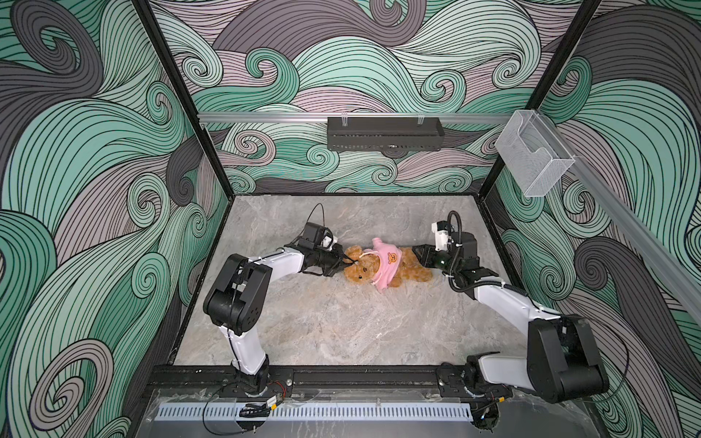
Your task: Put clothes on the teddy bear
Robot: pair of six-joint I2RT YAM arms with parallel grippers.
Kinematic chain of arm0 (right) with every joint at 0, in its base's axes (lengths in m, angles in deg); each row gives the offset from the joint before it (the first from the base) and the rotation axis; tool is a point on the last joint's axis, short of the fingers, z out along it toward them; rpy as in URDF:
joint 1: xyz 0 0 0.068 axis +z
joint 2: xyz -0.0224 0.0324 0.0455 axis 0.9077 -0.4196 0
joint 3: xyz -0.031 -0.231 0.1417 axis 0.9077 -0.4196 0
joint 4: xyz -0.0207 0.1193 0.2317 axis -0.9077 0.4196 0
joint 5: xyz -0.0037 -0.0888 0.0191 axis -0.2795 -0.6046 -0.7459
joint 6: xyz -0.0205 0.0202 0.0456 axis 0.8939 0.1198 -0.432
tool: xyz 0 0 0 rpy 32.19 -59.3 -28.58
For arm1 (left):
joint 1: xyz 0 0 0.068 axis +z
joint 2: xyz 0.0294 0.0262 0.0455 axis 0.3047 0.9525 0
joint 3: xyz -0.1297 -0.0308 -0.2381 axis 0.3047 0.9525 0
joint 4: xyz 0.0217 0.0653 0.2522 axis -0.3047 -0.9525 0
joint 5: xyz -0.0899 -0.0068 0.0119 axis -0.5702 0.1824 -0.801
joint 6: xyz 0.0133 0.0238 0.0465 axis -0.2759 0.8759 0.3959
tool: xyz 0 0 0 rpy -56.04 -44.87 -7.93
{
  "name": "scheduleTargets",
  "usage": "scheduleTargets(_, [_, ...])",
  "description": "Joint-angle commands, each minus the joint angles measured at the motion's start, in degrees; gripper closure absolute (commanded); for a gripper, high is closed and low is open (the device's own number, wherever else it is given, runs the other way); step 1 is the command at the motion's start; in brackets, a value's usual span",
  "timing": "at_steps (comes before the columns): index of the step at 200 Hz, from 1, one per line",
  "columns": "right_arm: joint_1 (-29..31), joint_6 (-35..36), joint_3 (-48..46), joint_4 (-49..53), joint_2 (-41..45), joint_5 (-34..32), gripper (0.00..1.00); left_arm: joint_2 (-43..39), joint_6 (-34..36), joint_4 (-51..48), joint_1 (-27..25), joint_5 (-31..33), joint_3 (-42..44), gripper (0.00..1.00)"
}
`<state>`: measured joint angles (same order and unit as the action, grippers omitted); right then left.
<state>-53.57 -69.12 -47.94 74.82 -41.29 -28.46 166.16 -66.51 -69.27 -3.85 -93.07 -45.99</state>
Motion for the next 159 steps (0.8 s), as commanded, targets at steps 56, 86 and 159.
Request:
scheduleTargets(56, [11.2, 16.2, -13.9, -21.9, 9.8, 3.2, 0.63, -8.5, -27.3, 4.9, 9.4, -16.3, -3.8, 1.0])
scheduleTargets(86, [14.6, 21.1, -15.9, -29.2, 6.1, 2.0, 0.65, -11.6, -36.1, 8.6, 9.9, -15.0, -3.7, 1.0])
scheduleTargets(159, [25.0, 22.0, -17.6, -55.0, -12.5, -14.3, 0.67, -14.2, -45.2, 14.0, 7.9, -9.5, -4.4, 1.0])
